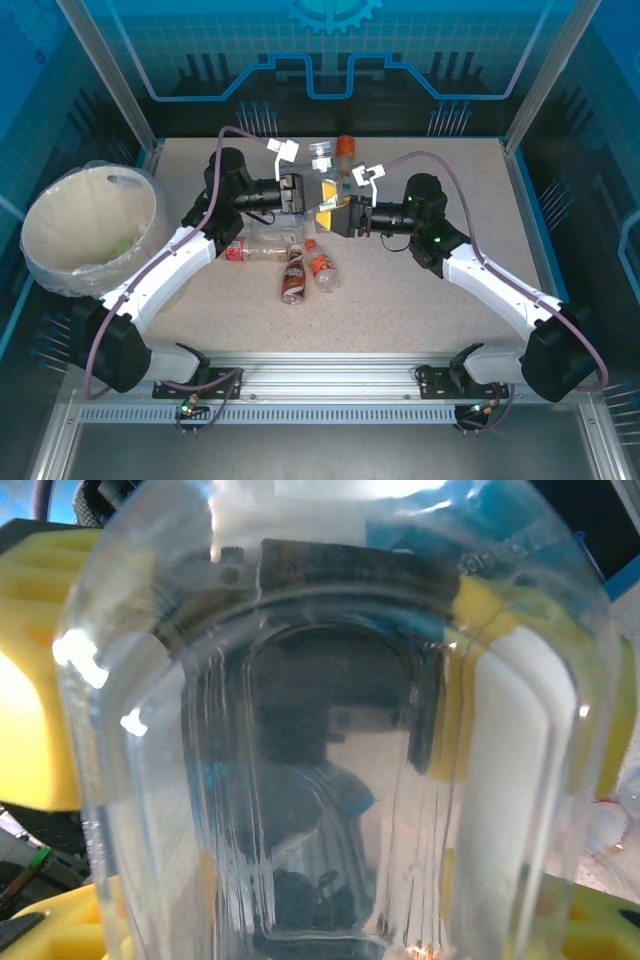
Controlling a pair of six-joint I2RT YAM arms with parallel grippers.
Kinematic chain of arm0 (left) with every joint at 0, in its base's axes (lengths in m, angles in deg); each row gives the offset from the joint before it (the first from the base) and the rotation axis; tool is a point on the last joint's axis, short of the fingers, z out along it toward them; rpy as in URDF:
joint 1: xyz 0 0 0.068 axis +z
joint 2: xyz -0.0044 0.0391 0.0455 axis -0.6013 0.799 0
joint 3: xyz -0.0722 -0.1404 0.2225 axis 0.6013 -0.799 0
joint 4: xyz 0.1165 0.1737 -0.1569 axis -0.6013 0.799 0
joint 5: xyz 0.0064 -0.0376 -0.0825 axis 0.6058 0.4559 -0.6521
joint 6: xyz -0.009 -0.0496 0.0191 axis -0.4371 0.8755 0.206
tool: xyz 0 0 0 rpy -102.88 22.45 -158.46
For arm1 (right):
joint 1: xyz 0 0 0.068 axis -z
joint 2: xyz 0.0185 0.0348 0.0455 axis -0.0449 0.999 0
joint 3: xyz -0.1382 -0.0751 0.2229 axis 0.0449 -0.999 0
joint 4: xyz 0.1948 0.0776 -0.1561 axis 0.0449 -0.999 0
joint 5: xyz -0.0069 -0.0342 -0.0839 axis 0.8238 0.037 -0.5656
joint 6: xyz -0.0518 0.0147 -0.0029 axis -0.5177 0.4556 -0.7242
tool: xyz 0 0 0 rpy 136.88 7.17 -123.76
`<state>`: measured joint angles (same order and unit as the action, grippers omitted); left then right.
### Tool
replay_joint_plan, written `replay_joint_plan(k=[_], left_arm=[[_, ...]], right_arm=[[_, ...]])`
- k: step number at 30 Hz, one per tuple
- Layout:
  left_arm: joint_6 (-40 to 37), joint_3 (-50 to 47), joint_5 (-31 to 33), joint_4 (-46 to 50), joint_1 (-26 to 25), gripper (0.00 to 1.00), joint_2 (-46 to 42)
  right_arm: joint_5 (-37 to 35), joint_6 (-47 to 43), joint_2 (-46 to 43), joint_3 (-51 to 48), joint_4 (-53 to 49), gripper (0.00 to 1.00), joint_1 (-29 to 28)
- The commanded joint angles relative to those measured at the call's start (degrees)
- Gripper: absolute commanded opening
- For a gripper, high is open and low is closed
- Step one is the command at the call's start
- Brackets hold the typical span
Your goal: Put the plastic bottles in the bin
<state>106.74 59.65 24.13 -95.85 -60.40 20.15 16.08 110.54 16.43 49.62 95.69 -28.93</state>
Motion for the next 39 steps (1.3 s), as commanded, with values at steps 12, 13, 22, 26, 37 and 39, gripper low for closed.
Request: replay_joint_plan(k=[12,13,22,26,37,39], left_arm=[[0.7,-1.1,-4.1,-6.7,-0.4,0.38,1.1],[0.2,-1.1,-3.2,-5.8,-0.4,0.38,0.9],[-8.3,1.5,10.8,8.5,-0.3,0.38,-0.6],[-11.5,2.5,20.1,15.2,-0.4,0.38,-1.9],[-17.2,4.4,49.2,32.2,-0.2,0.38,-7.5],[-18.5,5.4,54.8,35.8,-0.2,0.38,-8.5]], right_arm=[[1.4,-0.4,2.6,5.0,-2.9,0.62,-1.6],[0.8,-1.1,2.6,5.3,-4.2,0.66,-1.6],[-7.7,-6.9,0.4,5.0,-13.3,0.92,-1.1],[-16.0,-9.5,-1.9,4.0,-18.5,1.00,-0.6],[-38.4,-13.6,-6.2,0.1,-27.1,1.00,0.3],[-42.0,-14.1,-6.8,-1.1,-27.3,1.00,0.5]])
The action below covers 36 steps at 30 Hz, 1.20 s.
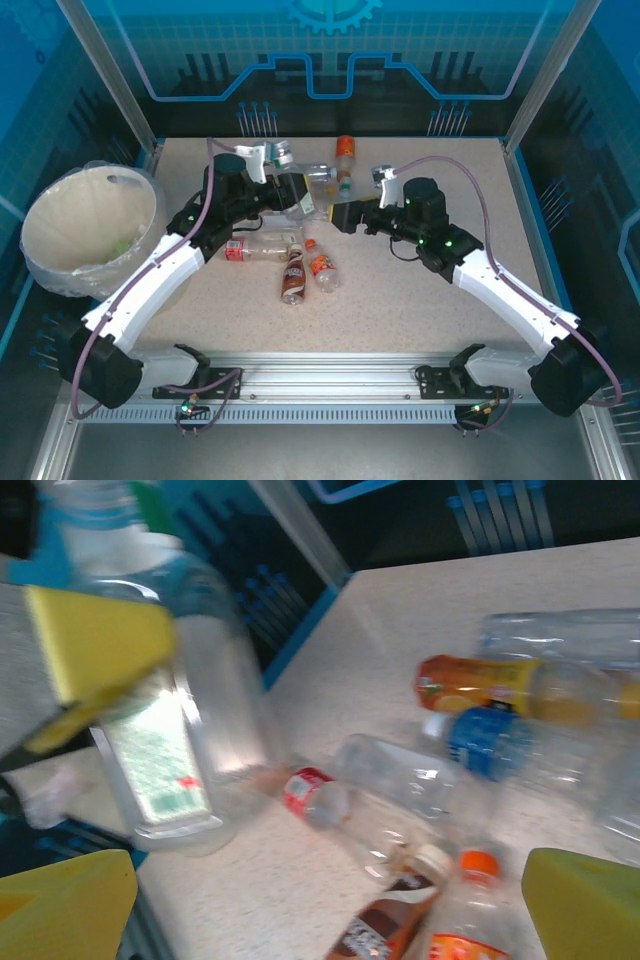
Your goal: Put the plastic bottles in the bin
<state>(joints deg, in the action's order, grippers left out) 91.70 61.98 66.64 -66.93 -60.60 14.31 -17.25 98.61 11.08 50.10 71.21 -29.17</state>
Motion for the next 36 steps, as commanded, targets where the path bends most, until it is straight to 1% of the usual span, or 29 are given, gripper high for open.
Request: replay_joint_plan(k=[1,4,6,10,12,16,19,23,26,29,33,36], left_arm=[[-4.1,3.7,14.5,8.3,0.1,0.38,-3.2],[-7.2,6.9,22.0,13.7,0.4,0.38,-5.0],[-9.8,9.4,28.1,17.3,0.7,0.38,-6.6],[-14.9,14.7,38.7,22.9,1.9,0.39,-9.2],[-17.6,17.6,44.3,25.8,3.5,0.39,-9.7],[-21.9,20.8,50.9,28.8,8.0,0.39,-10.6],[-23.0,20.7,51.8,29.3,14.4,0.39,-11.5],[-21.9,18.6,49.3,29.0,24.3,0.39,-11.7],[-20.5,16.8,47.3,28.4,30.1,0.39,-10.8],[-17.0,15.9,45.1,29.7,35.2,0.39,-9.1],[-10.8,13.8,40.3,31.3,42.4,0.39,-7.8],[-6.3,12.4,37.9,33.5,46.2,0.39,-6.6]], right_arm=[[-9.8,-2.4,-1.7,-1.9,-2.8,1.00,0.8],[-13.3,-2.3,-2.5,-2.6,-3.5,1.00,1.1],[-14.9,-2.3,-3.3,-2.8,-4.2,1.00,1.3],[-17.2,-2.4,-5.0,-4.8,-2.4,1.00,1.8],[-17.7,-1.8,-5.7,-6.5,-1.2,1.00,2.4],[-17.1,-1.2,-6.3,-7.3,-1.0,1.00,3.3],[-16.5,-1.8,-7.1,-8.1,0.1,1.00,3.4],[-16.2,-2.0,-7.6,-8.6,1.2,1.00,3.7],[-15.7,-2.1,-7.5,-8.3,1.2,1.00,4.0],[-16.4,-1.7,-7.8,-8.4,0.6,1.00,4.0],[-17.0,-2.1,-8.3,-8.6,-0.1,1.00,4.3],[-16.9,-3.5,-8.1,-7.8,-1.1,1.00,4.4]])
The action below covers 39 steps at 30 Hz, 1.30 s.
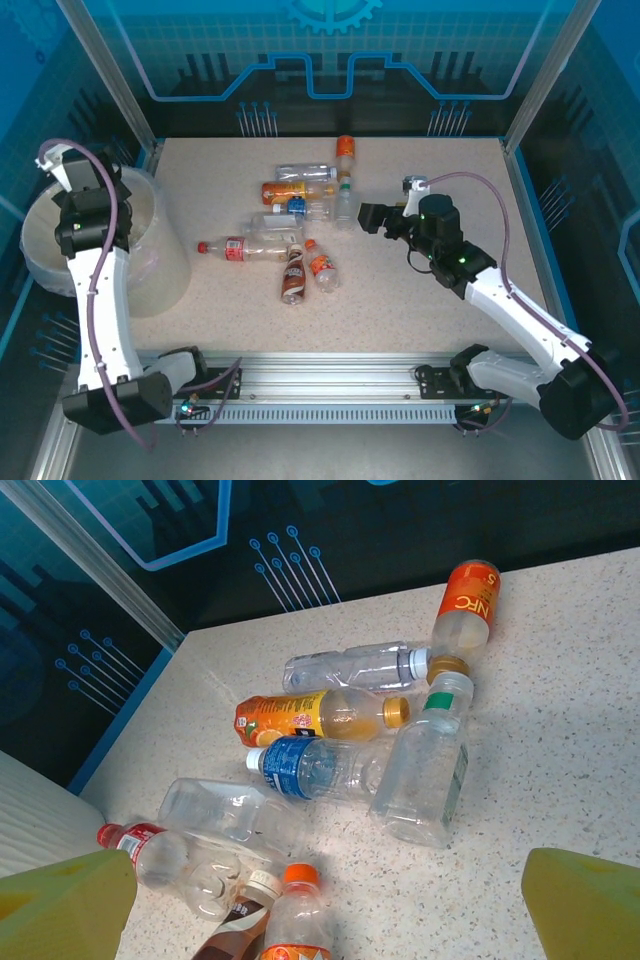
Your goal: Put the plastic bottles in the bin
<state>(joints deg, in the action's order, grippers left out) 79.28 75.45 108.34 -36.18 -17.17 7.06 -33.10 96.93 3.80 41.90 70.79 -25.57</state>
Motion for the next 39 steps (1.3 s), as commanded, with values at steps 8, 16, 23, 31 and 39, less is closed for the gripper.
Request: replay_joint_plan(k=[8,16,23,31,39], left_arm=[[13.7,-7.1,-8.9,3.8,8.9,0.43,4.3],[17.6,-10.5,-14.0,1.8,12.2,0.51,8.1],[20.1,-12.0,-14.5,1.2,12.7,0.65,9.7],[19.2,-10.8,-15.6,2.2,12.7,0.85,6.6],[17.7,-7.2,-18.5,4.5,12.7,0.99,0.1]], right_arm=[[-0.3,-2.7,-0.1,2.4,-2.2,1.00,0.9],[1.3,-4.7,-1.8,0.2,-0.2,1.00,0.8],[-0.2,-7.2,-4.6,0.1,-1.0,1.00,0.5],[-3.3,-6.4,-6.2,-1.1,-2.2,1.00,0.5],[-4.4,-4.8,-7.6,-2.7,-0.2,1.00,0.7]])
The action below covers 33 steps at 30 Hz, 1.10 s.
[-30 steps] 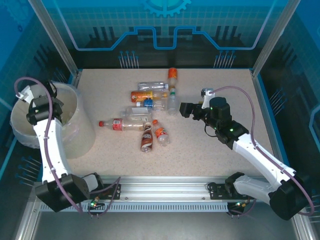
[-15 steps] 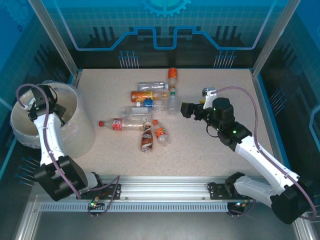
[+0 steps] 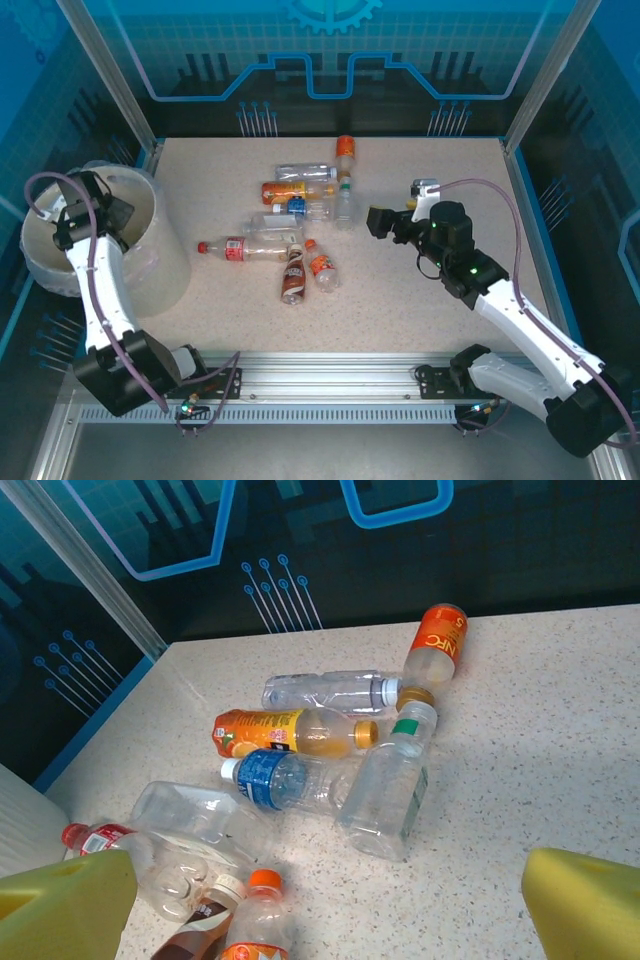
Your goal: Put the plastic bottles in the bin
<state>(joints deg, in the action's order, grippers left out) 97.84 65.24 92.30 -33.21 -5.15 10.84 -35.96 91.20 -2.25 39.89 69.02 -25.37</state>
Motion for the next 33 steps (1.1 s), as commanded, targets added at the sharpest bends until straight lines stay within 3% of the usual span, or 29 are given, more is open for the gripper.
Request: replay_joint_plan(k=[1,6,10,19,29,33], left_arm=[[-1.0,3.3,-3.7,1.3,0.6,0.99,-5.1],[-1.4,4.2,-10.2,-0.8,-0.8,0.99,-11.0],[-2.5,8.3,-10.1,1.4,-6.6,0.99,-11.7],[-0.8,10.3,-0.1,-0.9,-28.5,0.99,-14.2],[7.1,2.0,7.5,-6.8,-54.4,0.99,-10.5],[10.4,-2.7,4.7,-8.0,-60.6,0.99,-6.4]], right_arm=[[-1.2,0.7,-1.7,-0.8,1.6,1.00,0.6],[1.3,0.4,-2.9,-0.9,1.6,1.00,0.6],[1.3,0.2,-3.4,-1.2,1.4,1.00,0.6],[-0.4,1.0,-3.9,-1.9,0.8,1.00,0.6],[1.8,2.6,-3.8,-2.1,-0.3,1.00,0.4],[1.6,2.8,-3.8,-2.2,-2.0,1.00,0.4]])
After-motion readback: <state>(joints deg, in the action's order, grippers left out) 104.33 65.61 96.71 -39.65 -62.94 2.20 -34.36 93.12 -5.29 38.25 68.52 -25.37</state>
